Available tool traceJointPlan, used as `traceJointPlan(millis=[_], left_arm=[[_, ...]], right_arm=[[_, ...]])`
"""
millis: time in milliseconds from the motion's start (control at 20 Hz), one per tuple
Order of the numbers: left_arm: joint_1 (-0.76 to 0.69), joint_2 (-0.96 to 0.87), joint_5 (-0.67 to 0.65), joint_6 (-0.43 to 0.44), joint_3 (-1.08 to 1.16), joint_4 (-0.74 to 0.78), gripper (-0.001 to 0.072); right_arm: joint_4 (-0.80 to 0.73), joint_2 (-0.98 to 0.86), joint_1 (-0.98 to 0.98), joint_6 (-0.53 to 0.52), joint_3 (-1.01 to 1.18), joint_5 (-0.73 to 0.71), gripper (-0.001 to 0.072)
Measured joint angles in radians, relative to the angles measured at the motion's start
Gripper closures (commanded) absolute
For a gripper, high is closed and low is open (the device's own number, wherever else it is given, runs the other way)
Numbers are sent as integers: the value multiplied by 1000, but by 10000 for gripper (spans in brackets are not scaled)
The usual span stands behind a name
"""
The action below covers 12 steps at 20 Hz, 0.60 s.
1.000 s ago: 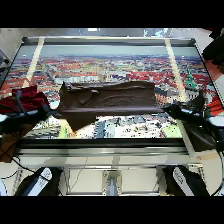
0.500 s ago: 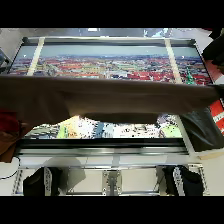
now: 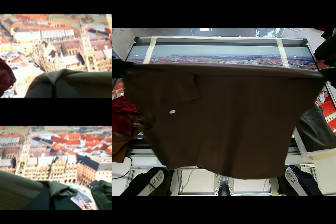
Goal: Fold the shirts.
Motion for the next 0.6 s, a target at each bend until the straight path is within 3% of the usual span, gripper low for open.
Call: traceJointPlan(millis=[300,450,600], left_arm=[[-57,-427,200,13,0,63,698],[-78,-557,333,13,2,74,698],[-88,-612,400,14,2,89,698]], right_arm=[[16,-376,118,-56,-114,-270,707],[19,-550,170,-57,-94,-444,707],[23,-650,206,-55,-49,-520,707]])
